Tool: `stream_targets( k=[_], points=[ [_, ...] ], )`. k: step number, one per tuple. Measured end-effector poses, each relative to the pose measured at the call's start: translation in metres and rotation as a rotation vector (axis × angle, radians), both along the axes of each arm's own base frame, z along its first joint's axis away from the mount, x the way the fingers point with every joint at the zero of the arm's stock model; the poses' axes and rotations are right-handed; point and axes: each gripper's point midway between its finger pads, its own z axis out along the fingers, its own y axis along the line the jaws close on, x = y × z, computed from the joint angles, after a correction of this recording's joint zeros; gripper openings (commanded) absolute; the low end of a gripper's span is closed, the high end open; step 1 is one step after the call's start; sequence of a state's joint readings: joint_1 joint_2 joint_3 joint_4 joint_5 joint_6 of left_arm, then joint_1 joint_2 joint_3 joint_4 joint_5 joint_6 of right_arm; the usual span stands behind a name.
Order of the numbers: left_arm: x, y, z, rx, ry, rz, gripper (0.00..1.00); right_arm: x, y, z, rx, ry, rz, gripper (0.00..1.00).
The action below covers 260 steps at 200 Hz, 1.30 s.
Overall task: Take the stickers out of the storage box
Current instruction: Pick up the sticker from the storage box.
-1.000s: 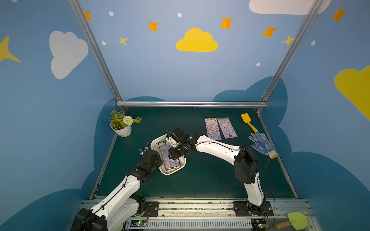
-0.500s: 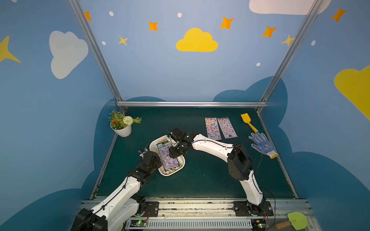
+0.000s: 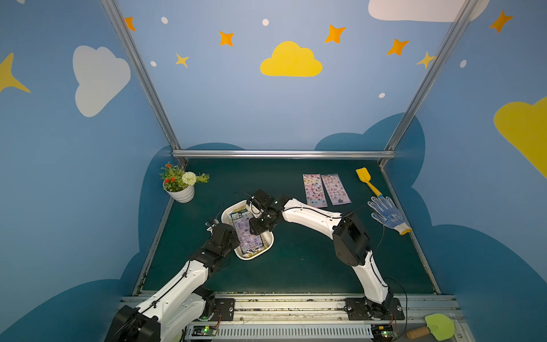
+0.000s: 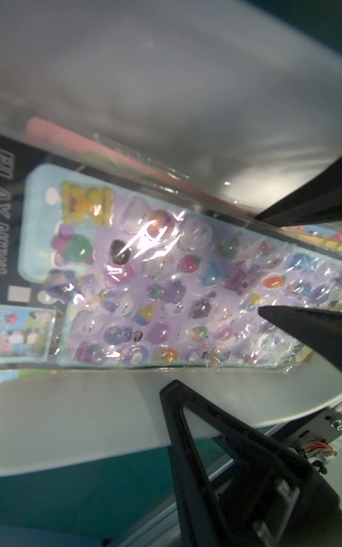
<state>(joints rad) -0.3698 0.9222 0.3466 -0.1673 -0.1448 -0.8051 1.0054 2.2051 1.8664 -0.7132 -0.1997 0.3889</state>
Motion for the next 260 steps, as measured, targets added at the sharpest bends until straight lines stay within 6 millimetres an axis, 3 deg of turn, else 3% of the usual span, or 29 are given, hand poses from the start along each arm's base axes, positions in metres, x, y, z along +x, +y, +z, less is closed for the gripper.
stream_targets(
  k=[87, 144, 197, 260],
  points=[
    [0.003, 0.000, -0.004, 0.005, 0.007, 0.009, 0.03, -0.003, 0.003, 0.000, 0.031, 0.015, 0.017, 0.30],
    [0.003, 0.000, -0.004, 0.003, 0.006, 0.011, 0.03, -0.003, 0.004, 0.004, 0.039, 0.009, 0.017, 0.44],
    [0.003, 0.000, -0.004, 0.004, 0.006, 0.011, 0.03, -0.005, -0.001, 0.012, 0.040, -0.001, 0.013, 0.40],
    [0.005, 0.000, -0.007, 0.006, 0.014, 0.010, 0.03, -0.011, -0.007, 0.002, 0.013, 0.018, 0.012, 0.39]
  ],
)
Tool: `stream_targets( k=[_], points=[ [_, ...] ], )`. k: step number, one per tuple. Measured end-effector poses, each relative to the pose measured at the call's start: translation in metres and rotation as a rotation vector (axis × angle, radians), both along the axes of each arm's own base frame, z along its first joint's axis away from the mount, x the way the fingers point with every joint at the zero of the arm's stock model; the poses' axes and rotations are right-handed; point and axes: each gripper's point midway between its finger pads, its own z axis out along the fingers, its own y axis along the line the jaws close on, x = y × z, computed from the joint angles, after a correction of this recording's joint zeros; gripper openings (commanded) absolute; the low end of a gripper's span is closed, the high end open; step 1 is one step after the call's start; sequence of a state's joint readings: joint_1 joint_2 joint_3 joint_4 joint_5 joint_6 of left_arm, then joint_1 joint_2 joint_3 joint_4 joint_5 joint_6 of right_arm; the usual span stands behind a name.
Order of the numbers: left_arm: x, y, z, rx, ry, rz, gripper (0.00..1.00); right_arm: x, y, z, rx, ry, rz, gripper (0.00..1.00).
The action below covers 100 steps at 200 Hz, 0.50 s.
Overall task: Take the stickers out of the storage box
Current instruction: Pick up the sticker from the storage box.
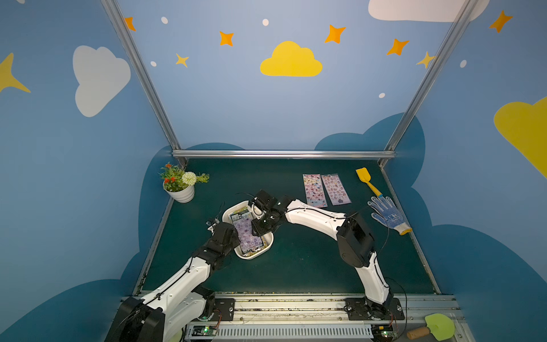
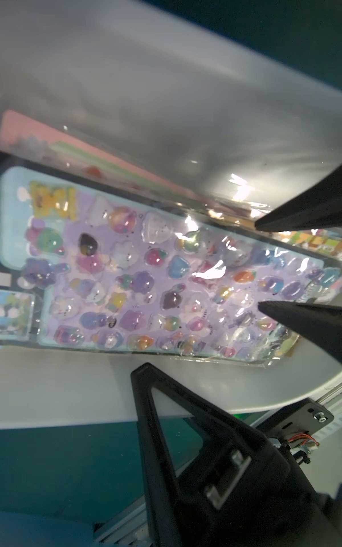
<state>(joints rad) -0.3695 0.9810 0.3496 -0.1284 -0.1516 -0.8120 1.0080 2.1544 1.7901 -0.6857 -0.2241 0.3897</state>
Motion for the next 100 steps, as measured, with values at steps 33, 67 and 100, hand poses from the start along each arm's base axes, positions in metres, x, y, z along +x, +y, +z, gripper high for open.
stream_targets(
  k=[33, 67, 100],
  points=[
    [0.0001, 0.0000, 0.0001, 0.000, 0.000, 0.000, 0.03, 0.0000, -0.0003, -0.0001, -0.001, 0.004, -0.007, 0.42],
    [0.0001, -0.0001, 0.0001, -0.001, -0.001, 0.000, 0.03, -0.0004, -0.0001, -0.0007, -0.001, 0.013, -0.015, 0.42],
    [0.0006, -0.0003, -0.0003, -0.001, -0.001, 0.000, 0.03, -0.0017, 0.0004, -0.0030, -0.001, 0.025, -0.018, 0.41]
  ],
)
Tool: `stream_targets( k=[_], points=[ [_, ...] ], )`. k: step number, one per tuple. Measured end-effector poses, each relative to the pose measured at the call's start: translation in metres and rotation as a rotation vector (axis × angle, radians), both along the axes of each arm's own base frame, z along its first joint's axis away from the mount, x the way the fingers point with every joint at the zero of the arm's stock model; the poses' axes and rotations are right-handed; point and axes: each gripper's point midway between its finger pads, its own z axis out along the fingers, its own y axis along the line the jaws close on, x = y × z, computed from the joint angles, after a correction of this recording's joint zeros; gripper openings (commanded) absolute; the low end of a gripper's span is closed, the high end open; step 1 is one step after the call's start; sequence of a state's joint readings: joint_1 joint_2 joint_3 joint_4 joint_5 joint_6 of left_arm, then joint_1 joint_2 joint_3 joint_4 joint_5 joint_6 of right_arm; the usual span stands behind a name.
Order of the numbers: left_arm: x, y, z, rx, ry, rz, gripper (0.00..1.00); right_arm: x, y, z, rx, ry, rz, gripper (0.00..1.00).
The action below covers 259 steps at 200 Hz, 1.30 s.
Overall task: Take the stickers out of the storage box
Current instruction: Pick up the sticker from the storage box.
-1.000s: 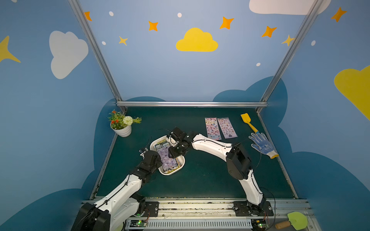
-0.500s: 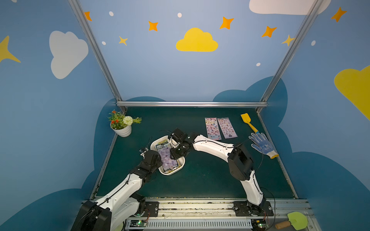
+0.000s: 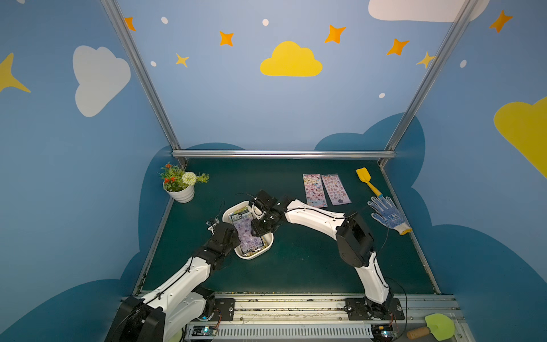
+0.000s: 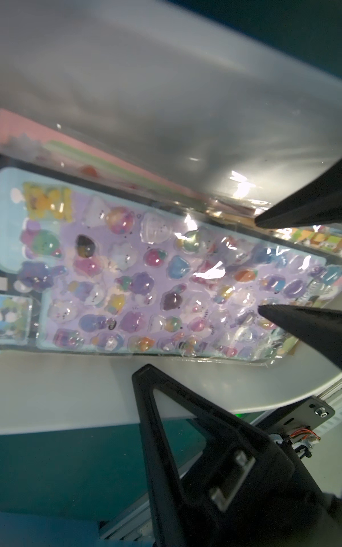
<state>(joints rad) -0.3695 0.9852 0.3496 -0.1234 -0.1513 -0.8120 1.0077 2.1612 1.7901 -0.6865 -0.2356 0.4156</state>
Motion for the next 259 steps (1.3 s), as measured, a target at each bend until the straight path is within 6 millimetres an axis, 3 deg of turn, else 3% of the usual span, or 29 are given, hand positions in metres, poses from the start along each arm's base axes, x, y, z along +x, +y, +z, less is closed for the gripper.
stream_targets(
  k=[75, 194, 226, 259],
  points=[
    [0.000, 0.000, 0.000, 0.000, 0.000, 0.000, 0.03, -0.002, 0.002, -0.005, 0.000, 0.023, 0.001, 0.43],
    [0.000, 0.000, 0.000, -0.001, -0.001, -0.001, 0.03, -0.002, 0.012, 0.001, 0.063, 0.073, -0.018, 0.25],
    [0.000, 0.000, 0.000, -0.001, -0.001, -0.002, 0.03, -0.001, 0.014, 0.003, 0.079, 0.079, -0.021, 0.36],
    [0.000, 0.000, 0.000, -0.001, -0.001, -0.002, 0.03, 0.004, 0.009, 0.000, 0.055, 0.054, -0.033, 0.39]
  ],
)
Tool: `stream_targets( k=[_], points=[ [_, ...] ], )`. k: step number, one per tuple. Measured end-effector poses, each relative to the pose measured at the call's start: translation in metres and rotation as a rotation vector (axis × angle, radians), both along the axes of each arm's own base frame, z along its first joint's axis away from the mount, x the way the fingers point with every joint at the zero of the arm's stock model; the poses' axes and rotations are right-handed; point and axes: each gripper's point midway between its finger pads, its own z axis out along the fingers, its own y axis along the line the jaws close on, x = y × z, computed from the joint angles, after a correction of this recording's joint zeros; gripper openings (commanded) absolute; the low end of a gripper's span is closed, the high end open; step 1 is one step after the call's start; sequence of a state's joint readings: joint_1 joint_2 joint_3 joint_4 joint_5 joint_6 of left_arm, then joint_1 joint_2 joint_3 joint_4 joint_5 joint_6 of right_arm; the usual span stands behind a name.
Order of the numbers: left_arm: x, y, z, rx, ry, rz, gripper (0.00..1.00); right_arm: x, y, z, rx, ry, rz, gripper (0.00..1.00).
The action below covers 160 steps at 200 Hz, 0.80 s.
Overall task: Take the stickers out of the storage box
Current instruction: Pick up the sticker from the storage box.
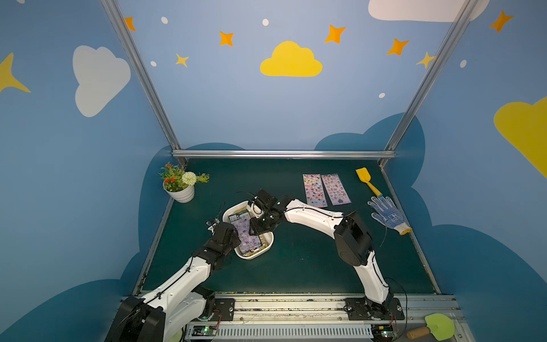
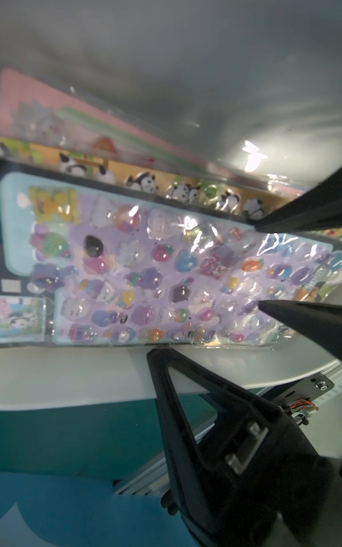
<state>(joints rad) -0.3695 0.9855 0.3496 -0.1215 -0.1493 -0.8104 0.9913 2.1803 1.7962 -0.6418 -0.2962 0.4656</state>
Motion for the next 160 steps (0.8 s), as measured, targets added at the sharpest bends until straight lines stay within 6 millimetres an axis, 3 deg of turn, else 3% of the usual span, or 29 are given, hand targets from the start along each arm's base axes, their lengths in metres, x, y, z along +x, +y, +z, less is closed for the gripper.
stream_targets(
  k=[78, 160],
  points=[
    [0.001, -0.001, 0.000, -0.002, -0.002, -0.004, 0.03, 0.007, -0.005, -0.014, -0.053, -0.027, -0.005, 0.45],
    [0.002, -0.001, -0.003, 0.004, 0.009, -0.002, 0.03, 0.004, 0.004, -0.011, 0.007, 0.012, 0.000, 0.31]
  ],
)
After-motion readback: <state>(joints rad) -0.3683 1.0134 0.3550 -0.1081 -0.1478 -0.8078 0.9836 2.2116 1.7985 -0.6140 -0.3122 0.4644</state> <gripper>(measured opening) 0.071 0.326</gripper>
